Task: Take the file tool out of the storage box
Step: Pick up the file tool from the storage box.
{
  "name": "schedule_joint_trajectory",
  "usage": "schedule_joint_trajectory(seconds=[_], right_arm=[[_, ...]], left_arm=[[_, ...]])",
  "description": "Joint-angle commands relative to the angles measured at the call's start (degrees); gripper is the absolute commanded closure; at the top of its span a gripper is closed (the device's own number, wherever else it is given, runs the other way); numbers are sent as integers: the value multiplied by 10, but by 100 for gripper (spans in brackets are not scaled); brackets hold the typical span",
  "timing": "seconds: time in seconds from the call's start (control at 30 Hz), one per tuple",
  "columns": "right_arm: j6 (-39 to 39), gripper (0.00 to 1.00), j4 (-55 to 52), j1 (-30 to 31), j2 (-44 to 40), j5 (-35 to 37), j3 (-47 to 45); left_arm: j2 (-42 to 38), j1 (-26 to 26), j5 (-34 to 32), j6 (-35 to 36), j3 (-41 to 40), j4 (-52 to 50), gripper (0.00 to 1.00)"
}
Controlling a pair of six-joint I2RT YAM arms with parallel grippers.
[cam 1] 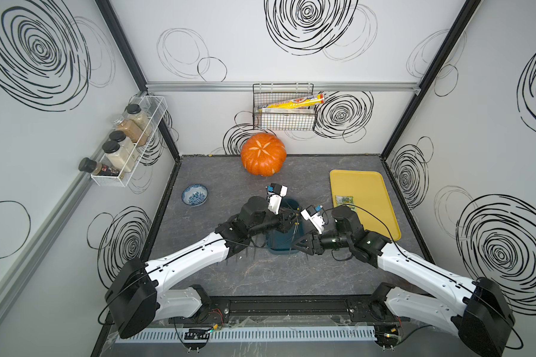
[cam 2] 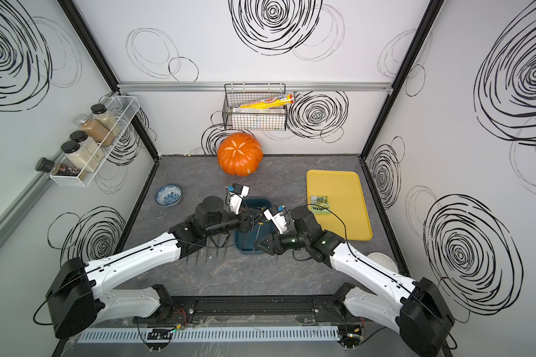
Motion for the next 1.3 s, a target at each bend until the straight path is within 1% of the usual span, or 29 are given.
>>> schedule_joint_trajectory(seconds=[0.0,0.07,0.1,0.23,0.27,0.47,0.5,0.63,0.73,0.8,0.83,0.87,0.9,0.93,0.97,1.0,1.03,1.07,1.17,1.27], right_arm=[[-14,62,15,4,12,-15,18],[-15,67,18,4,18,-16,19],[-15,68,19,3,19,-16,20],[-14,68,28,4,20,-11,18],[-14,69,28,3,21,-11,19],[3,81,62,4,24,-25,14],[2,81,61,4,23,-19,16],[-5,91,56,4,28,-6,20],[-2,93,52,4,31,-10,19],[-4,97,35,4,25,6,20],[-7,99,29,4,22,13,20],[-9,100,25,4,17,18,20],[-11,100,19,4,13,24,20],[-13,100,7,3,9,35,22],[-18,100,-11,4,4,52,27],[-23,100,-35,4,1,70,34],[-25,100,-55,4,-2,87,42],[-27,100,-88,4,-4,104,51],[-38,100,-171,3,-4,137,80],[-48,100,-271,3,-6,186,122]], left_arm=[[5,-6,0,13,11,31,99],[8,-6,2,12,12,31,99],[10,-6,4,13,12,31,99],[7,-7,2,9,7,37,99],[5,-7,0,9,7,37,98],[-3,-9,-7,2,-3,51,98],[-2,-10,-7,0,-6,55,98],[-3,-15,-8,-3,-8,61,97],[-9,-15,-21,-1,-10,54,97],[-15,-15,-29,-1,-14,54,96],[-17,-15,-34,-1,-14,52,93],[-18,-14,-39,-4,-15,50,82],[-18,-15,-46,-6,-15,45,60],[-20,-15,-54,-8,-15,40,49],[-23,-15,-64,-9,-17,37,34],[-26,-14,-74,-8,-16,30,23],[-29,-14,-84,-7,-15,23,4],[-31,-12,-95,-3,-14,14,1],[-41,1,-102,2,-13,-1,1],[-65,23,-96,1,-27,-1,1]])
